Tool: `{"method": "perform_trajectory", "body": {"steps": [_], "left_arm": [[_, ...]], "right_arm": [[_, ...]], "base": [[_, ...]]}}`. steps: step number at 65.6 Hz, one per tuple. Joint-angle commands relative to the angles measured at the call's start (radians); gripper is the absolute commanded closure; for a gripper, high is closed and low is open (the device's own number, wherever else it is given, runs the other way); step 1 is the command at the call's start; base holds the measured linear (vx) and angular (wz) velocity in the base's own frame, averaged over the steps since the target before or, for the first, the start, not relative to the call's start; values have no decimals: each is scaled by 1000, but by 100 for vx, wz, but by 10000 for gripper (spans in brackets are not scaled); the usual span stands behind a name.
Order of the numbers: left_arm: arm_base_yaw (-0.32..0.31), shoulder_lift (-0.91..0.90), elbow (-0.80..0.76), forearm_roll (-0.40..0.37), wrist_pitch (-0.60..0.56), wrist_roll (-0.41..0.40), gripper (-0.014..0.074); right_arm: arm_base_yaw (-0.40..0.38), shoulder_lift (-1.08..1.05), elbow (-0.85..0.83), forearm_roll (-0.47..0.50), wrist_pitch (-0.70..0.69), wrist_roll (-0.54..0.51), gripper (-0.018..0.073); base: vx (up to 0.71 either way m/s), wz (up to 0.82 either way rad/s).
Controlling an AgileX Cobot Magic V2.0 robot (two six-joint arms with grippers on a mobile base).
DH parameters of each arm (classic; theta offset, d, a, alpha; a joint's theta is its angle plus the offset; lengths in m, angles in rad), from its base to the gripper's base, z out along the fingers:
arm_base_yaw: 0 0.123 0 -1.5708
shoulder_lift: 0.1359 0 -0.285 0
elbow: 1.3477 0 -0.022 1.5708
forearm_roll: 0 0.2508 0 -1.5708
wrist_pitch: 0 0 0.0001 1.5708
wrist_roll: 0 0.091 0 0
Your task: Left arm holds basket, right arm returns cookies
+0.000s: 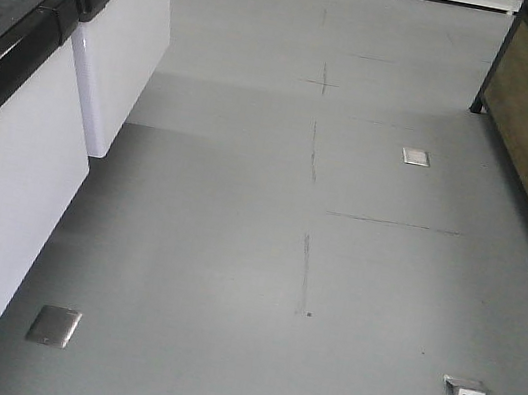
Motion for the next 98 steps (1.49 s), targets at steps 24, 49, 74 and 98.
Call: {"method": "perform_trajectory", "body": {"steps": [24, 49, 74, 98], "left_arm": [[-7, -40, -39, -104, -45, -30, 374], [-7, -41, -63, -104, -58, -34, 602], [-113, -41, -397, -104, 17, -60, 602], [-346, -53, -507, -104, 140, -45, 602]], "right_arm": [[-1, -14, 18, -10, -75, -1, 565], [-1, -14, 18, -10, -75, -1, 565], [-1, -14, 18, -10, -75, -1, 565], [-1, -14, 18, -10, -75, -1, 565]], "base": [[0, 0], [0, 0], [0, 0], [0, 0]]}}
